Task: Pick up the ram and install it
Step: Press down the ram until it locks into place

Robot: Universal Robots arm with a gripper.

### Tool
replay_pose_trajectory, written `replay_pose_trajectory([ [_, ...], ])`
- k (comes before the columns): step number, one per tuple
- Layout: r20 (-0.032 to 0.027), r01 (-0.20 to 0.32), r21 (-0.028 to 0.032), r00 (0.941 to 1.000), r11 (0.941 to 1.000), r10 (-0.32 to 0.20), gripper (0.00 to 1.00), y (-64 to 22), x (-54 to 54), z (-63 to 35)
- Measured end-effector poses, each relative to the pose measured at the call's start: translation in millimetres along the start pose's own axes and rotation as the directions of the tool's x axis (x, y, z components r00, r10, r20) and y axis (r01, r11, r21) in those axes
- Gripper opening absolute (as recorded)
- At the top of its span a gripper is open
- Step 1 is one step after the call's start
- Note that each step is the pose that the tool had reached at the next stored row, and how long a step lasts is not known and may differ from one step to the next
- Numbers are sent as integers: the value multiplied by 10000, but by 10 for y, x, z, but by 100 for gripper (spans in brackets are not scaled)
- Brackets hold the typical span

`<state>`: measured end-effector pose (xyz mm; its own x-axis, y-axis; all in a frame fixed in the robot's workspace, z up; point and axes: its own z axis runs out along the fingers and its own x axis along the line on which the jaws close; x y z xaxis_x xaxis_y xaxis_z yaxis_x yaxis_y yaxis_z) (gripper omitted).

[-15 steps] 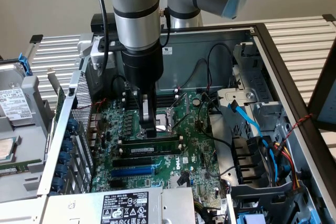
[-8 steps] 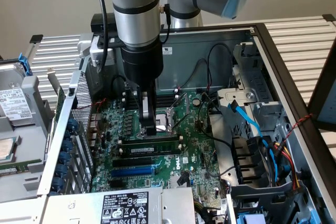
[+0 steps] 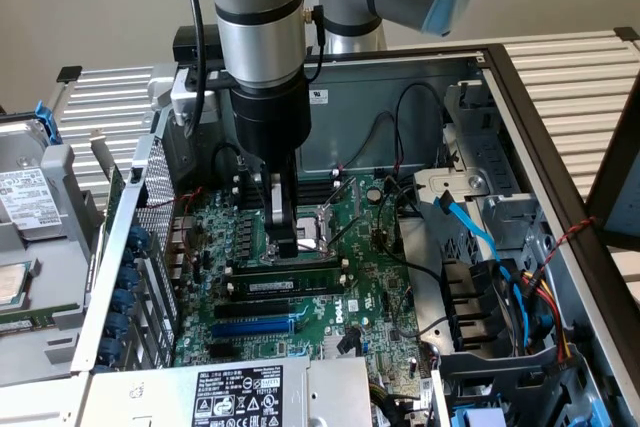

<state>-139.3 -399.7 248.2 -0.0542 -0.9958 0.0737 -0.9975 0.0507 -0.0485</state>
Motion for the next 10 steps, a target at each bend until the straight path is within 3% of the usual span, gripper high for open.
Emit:
replay_pose_trajectory([
  [10,0,0,0,10000,10000,0,11,0,0,0],
])
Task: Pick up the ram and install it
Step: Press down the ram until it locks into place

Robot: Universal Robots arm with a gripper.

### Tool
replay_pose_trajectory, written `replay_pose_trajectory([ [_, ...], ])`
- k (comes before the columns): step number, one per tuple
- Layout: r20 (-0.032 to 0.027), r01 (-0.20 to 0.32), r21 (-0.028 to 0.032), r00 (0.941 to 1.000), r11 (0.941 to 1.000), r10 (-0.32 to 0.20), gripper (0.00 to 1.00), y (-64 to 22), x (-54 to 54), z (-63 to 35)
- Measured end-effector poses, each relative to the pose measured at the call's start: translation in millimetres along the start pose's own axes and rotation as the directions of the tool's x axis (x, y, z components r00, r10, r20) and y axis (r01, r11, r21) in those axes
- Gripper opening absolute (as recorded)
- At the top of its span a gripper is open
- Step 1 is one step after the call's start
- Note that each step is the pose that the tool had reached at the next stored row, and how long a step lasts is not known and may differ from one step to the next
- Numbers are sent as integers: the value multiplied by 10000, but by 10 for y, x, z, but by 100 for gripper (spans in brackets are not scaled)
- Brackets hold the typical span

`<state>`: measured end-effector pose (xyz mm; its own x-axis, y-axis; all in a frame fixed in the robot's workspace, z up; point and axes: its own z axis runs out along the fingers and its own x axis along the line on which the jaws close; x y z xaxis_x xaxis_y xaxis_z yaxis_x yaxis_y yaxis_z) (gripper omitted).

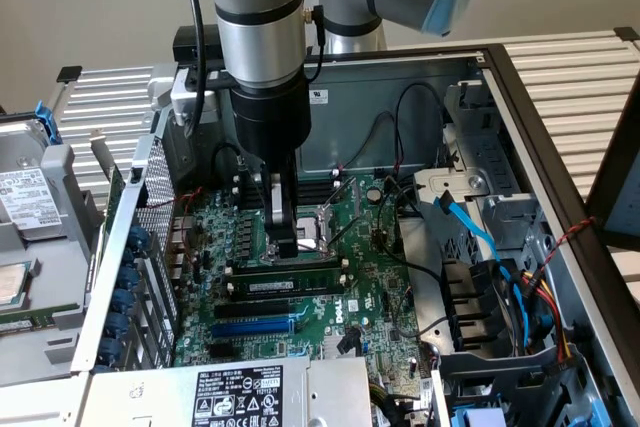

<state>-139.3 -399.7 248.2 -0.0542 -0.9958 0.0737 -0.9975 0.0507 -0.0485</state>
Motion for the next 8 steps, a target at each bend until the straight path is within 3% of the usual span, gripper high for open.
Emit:
replay_pose_trajectory([
  [8,-38,-860,2,9963,9963,860,11,0,0,0],
])
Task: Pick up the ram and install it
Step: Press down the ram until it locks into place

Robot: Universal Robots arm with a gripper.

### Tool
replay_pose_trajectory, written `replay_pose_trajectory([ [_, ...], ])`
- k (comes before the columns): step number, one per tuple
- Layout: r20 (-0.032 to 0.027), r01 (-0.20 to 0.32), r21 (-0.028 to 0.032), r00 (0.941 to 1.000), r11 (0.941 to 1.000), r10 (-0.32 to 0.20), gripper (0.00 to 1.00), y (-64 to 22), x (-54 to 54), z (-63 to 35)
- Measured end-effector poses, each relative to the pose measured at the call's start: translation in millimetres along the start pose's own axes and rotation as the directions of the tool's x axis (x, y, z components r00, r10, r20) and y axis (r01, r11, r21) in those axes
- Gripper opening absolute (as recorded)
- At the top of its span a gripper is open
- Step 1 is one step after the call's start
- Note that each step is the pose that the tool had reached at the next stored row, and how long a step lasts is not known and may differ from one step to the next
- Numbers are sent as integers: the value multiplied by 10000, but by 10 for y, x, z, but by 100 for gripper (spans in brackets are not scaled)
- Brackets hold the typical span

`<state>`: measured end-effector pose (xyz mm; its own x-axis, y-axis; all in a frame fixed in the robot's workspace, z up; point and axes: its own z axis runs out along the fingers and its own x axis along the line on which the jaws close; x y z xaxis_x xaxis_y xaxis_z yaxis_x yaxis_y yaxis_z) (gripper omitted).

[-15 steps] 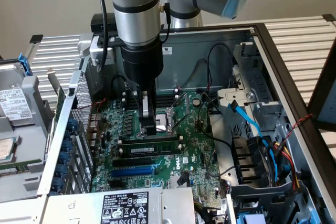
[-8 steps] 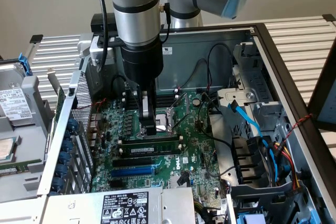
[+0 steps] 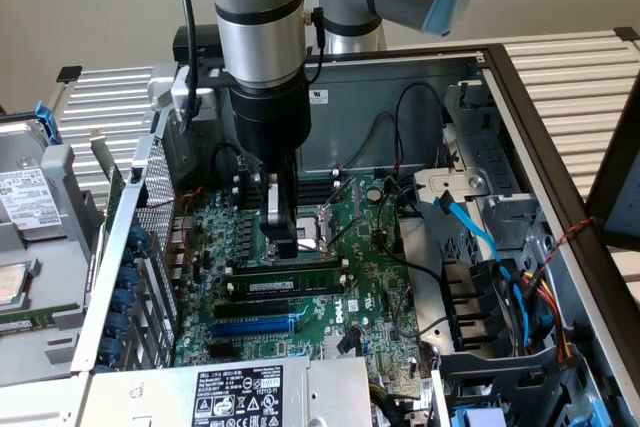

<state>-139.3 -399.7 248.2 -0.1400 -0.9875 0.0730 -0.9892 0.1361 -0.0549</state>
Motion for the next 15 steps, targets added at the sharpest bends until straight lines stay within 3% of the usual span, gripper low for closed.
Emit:
replay_pose_trajectory([
  [8,-57,-1036,-49,9946,9946,1036,11,0,0,0],
  [15,-126,-2054,-116,9786,9786,2052,11,0,0,0],
])
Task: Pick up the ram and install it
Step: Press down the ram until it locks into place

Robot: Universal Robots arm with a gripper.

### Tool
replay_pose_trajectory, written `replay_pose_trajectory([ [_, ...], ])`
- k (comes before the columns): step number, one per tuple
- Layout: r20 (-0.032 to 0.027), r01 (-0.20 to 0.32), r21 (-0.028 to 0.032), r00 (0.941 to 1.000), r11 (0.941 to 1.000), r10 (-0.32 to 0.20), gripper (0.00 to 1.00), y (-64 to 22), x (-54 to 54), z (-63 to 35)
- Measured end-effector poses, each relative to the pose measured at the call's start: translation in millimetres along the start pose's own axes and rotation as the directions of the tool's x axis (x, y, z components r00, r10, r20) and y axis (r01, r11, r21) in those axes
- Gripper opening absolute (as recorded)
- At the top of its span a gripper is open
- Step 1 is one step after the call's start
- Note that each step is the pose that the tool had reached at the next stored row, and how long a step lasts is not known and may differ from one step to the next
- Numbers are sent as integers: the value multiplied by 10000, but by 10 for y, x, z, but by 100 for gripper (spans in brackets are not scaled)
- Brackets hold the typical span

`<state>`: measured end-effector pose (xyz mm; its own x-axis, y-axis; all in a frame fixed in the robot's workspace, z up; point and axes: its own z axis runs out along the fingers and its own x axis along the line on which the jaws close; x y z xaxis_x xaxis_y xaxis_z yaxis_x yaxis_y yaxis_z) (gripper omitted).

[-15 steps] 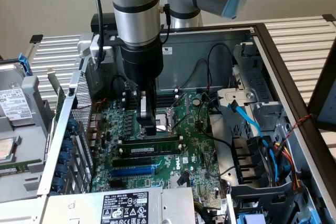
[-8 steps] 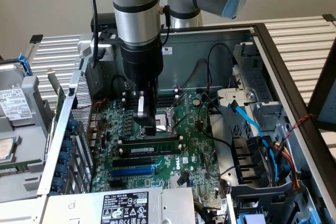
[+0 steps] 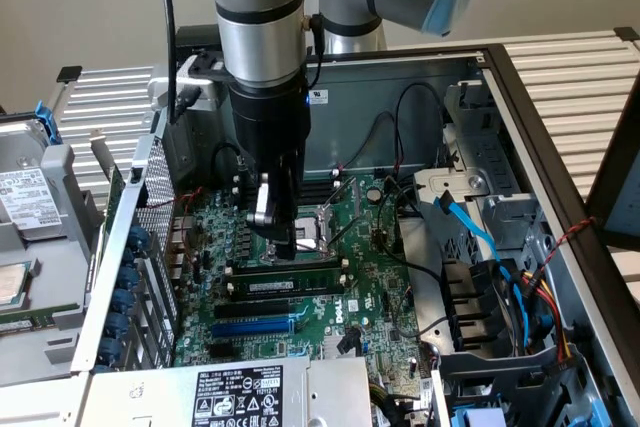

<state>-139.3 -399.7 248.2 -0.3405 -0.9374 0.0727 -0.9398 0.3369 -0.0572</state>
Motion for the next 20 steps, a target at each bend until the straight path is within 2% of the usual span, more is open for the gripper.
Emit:
replay_pose_trajectory([
  [5,-46,-787,-55,9969,9969,786,11,0,0,0],
  [10,-99,-1568,-107,9876,9876,1567,11,0,0,0],
  [16,-165,-2487,-163,9685,9684,2484,11,0,0,0],
  [20,-213,-3099,-198,9507,9506,3094,11,0,0,0],
])
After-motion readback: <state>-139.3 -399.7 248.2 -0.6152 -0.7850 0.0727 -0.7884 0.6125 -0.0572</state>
